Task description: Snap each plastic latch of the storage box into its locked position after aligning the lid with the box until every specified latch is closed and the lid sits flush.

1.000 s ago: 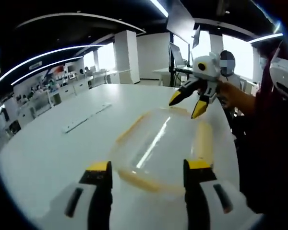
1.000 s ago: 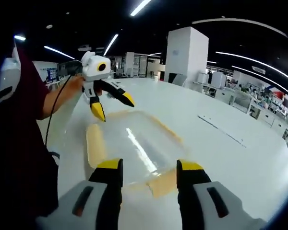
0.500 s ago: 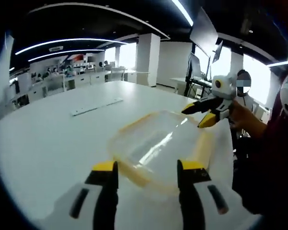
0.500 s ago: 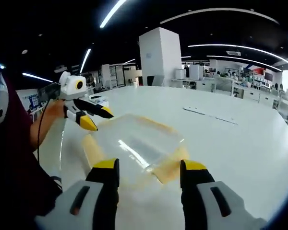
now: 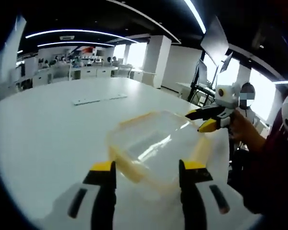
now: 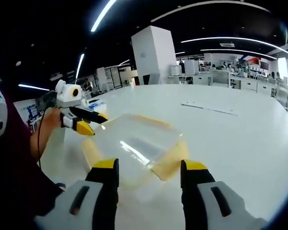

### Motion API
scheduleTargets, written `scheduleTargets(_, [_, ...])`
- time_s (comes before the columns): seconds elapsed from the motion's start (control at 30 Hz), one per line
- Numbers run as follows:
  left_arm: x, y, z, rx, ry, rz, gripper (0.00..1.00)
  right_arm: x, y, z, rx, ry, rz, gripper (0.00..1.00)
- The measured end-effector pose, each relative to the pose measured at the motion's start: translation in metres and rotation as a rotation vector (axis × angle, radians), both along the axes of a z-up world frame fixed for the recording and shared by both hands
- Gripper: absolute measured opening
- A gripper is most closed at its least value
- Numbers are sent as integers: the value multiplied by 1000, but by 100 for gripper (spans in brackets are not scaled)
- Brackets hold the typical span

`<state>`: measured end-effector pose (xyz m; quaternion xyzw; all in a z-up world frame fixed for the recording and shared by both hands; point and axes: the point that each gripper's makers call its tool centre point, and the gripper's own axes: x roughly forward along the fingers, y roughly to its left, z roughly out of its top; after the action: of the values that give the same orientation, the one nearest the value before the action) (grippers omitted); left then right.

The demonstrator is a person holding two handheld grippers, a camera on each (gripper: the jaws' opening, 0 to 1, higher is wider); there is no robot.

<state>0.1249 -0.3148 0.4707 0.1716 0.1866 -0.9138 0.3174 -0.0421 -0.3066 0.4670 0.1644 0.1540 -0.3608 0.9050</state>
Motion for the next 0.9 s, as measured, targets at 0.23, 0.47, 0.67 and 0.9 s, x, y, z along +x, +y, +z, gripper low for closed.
scheduleTargets(0.23, [0, 0, 0, -8, -1, -6, 53, 4, 0, -3, 43, -50, 6, 52])
scheduleTargets(0.47, [0, 0, 0, -9, 8, -7, 54, 5, -1, -4, 76, -83, 5, 52])
scheduleTargets(0.67, [-2, -1, -1, -2, 15, -6, 56, 3, -5, -5, 104, -102, -23, 47])
scheduleTargets(0.9, [-4, -2, -3, 15, 26, 1, 58, 7, -6, -4, 138, -62, -58, 47])
